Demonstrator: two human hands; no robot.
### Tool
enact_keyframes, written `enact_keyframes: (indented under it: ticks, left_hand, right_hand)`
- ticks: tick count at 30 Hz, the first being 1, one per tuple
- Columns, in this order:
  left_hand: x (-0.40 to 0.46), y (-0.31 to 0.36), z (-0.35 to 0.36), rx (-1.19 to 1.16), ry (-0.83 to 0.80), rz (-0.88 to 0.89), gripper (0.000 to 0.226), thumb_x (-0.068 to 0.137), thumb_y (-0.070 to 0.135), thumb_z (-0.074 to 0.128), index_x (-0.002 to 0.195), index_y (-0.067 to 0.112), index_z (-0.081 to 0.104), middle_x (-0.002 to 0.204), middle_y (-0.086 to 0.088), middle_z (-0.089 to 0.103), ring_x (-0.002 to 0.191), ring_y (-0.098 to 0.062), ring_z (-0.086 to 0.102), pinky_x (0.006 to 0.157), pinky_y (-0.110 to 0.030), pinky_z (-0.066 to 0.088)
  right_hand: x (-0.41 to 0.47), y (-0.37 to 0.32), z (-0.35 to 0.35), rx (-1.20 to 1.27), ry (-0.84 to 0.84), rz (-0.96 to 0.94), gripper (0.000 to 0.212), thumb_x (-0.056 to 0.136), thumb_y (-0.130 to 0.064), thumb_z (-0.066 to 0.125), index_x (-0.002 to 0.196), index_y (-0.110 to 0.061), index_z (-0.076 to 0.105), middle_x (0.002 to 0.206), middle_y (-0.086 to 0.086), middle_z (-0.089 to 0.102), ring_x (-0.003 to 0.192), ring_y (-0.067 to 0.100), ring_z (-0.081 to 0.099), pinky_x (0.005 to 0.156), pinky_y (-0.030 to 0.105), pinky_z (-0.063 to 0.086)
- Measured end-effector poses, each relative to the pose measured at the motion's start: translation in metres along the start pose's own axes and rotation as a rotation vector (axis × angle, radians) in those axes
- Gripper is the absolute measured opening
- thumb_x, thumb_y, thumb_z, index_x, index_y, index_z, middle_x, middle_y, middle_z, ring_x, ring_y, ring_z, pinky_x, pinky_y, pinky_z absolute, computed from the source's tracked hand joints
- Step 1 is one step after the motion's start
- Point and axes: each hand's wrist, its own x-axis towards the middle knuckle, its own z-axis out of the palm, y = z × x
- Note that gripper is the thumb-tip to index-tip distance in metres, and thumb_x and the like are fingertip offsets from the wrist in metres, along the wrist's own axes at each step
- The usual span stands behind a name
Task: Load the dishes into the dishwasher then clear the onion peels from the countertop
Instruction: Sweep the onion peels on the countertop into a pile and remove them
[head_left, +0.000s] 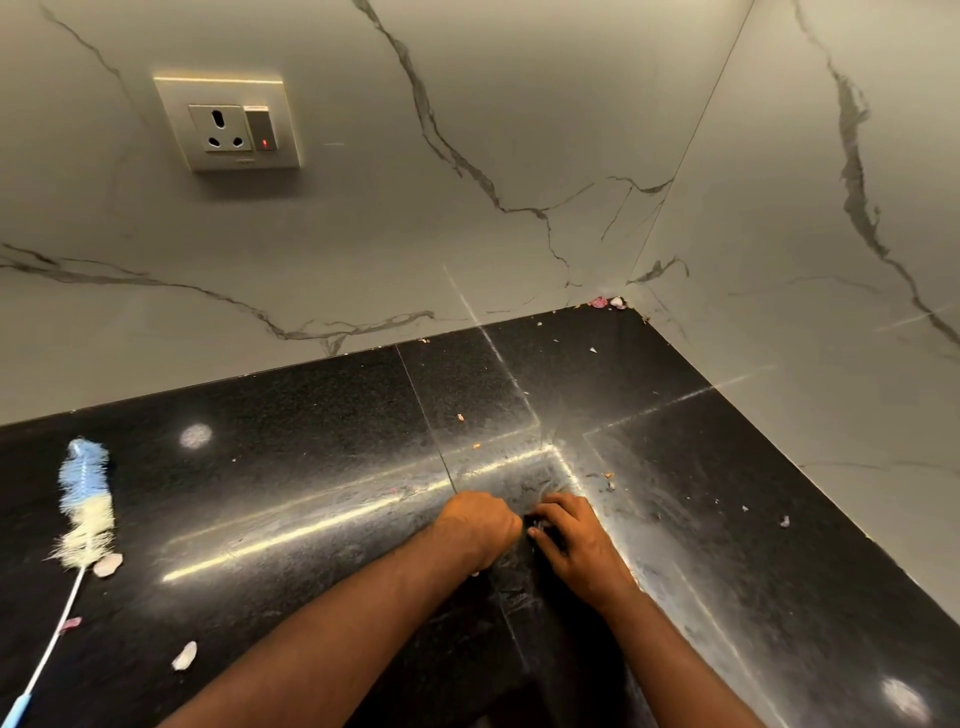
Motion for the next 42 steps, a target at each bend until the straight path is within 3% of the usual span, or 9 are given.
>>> enact_keyframes:
  ticks: [5, 9, 13, 19, 22, 26, 28, 33, 42]
  left_hand:
    - [-0.005, -0.002, 0.005, 0.010, 0.012, 0.026, 0.026, 0.090, 0.007, 0.074, 0.115, 0.005, 0.069, 0.120, -0.018, 0.070, 0.112, -0.039, 0.067, 0.092, -0.052, 0.058]
    - [-0.006, -0.004, 0.007, 0.002, 0.029, 0.027, 0.026, 0.092, 0.008, 0.072, 0.117, 0.004, 0.068, 0.123, -0.019, 0.069, 0.114, -0.040, 0.066, 0.094, -0.052, 0.057]
    - [-0.007, 0.000, -0.004, -0.012, -0.009, 0.014, 0.029, 0.093, 0.004, 0.069, 0.122, 0.001, 0.067, 0.129, -0.021, 0.067, 0.118, -0.041, 0.064, 0.093, -0.050, 0.054]
    - [-0.005, 0.008, -0.018, 0.012, -0.077, 0.021, 0.037, 0.093, 0.001, 0.070, 0.129, 0.001, 0.063, 0.135, -0.021, 0.064, 0.125, -0.041, 0.061, 0.099, -0.054, 0.053]
    - [-0.004, 0.010, -0.018, 0.013, -0.086, 0.020, 0.035, 0.095, 0.001, 0.067, 0.129, 0.001, 0.063, 0.134, -0.020, 0.064, 0.123, -0.041, 0.061, 0.097, -0.054, 0.053]
    - [-0.005, 0.010, -0.018, 0.022, -0.078, 0.027, 0.027, 0.095, 0.001, 0.067, 0.121, 0.000, 0.067, 0.128, -0.019, 0.068, 0.118, -0.039, 0.065, 0.093, -0.051, 0.054]
    - [-0.005, 0.009, -0.020, 0.022, -0.087, 0.025, 0.027, 0.094, 0.002, 0.068, 0.121, 0.000, 0.067, 0.128, -0.019, 0.068, 0.119, -0.038, 0.064, 0.095, -0.051, 0.054]
    - [-0.002, 0.012, -0.017, 0.037, -0.075, 0.018, 0.028, 0.096, 0.001, 0.066, 0.124, 0.001, 0.066, 0.130, -0.018, 0.067, 0.121, -0.038, 0.064, 0.094, -0.051, 0.053]
    - [-0.017, -0.003, 0.012, -0.020, 0.097, 0.007, 0.019, 0.095, 0.004, 0.063, 0.113, 0.002, 0.068, 0.117, -0.022, 0.070, 0.111, -0.044, 0.067, 0.092, -0.051, 0.056]
  right_hand:
    - [-0.010, 0.014, -0.017, -0.143, 0.106, -0.006, 0.022, 0.104, -0.031, 0.056, 0.106, -0.015, 0.070, 0.103, -0.002, 0.059, 0.093, 0.018, 0.055, 0.081, 0.041, 0.052]
    - [-0.025, 0.023, -0.027, -0.122, 0.176, 0.249, 0.018, 0.102, -0.020, 0.061, 0.118, -0.018, 0.070, 0.132, -0.004, 0.059, 0.122, 0.014, 0.051, 0.104, 0.041, 0.050]
    - [-0.035, 0.014, -0.020, -0.079, -0.018, 0.222, 0.043, 0.107, -0.037, 0.053, 0.149, -0.029, 0.055, 0.160, -0.012, 0.039, 0.149, 0.005, 0.032, 0.122, 0.028, 0.027]
    - [-0.038, 0.009, -0.029, -0.176, 0.118, 0.190, 0.017, 0.097, -0.016, 0.070, 0.113, -0.021, 0.073, 0.118, -0.008, 0.063, 0.107, 0.015, 0.060, 0.085, 0.038, 0.058]
    - [-0.040, 0.003, -0.033, -0.224, 0.105, 0.251, 0.024, 0.097, -0.013, 0.069, 0.120, -0.019, 0.072, 0.125, -0.004, 0.064, 0.112, 0.019, 0.060, 0.092, 0.036, 0.058]
    - [-0.050, -0.008, -0.035, -0.195, -0.126, 0.355, 0.056, 0.107, -0.017, 0.051, 0.160, -0.028, 0.038, 0.168, -0.007, 0.027, 0.155, 0.016, 0.022, 0.124, 0.019, 0.011]
    - [-0.053, -0.012, -0.036, -0.232, -0.225, 0.391, 0.076, 0.100, -0.001, 0.051, 0.164, -0.030, 0.025, 0.172, -0.008, 0.013, 0.159, 0.016, 0.011, 0.125, 0.022, 0.008]
    - [-0.043, -0.035, -0.047, -0.348, -0.159, 0.463, 0.036, 0.101, -0.005, 0.052, 0.132, -0.016, 0.066, 0.136, 0.000, 0.059, 0.124, 0.020, 0.055, 0.091, 0.021, 0.039]
    - [-0.015, -0.062, -0.047, -0.266, -0.243, 0.550, 0.018, 0.089, -0.008, 0.061, 0.098, -0.014, 0.074, 0.097, -0.007, 0.060, 0.091, 0.013, 0.060, 0.072, 0.019, 0.041]
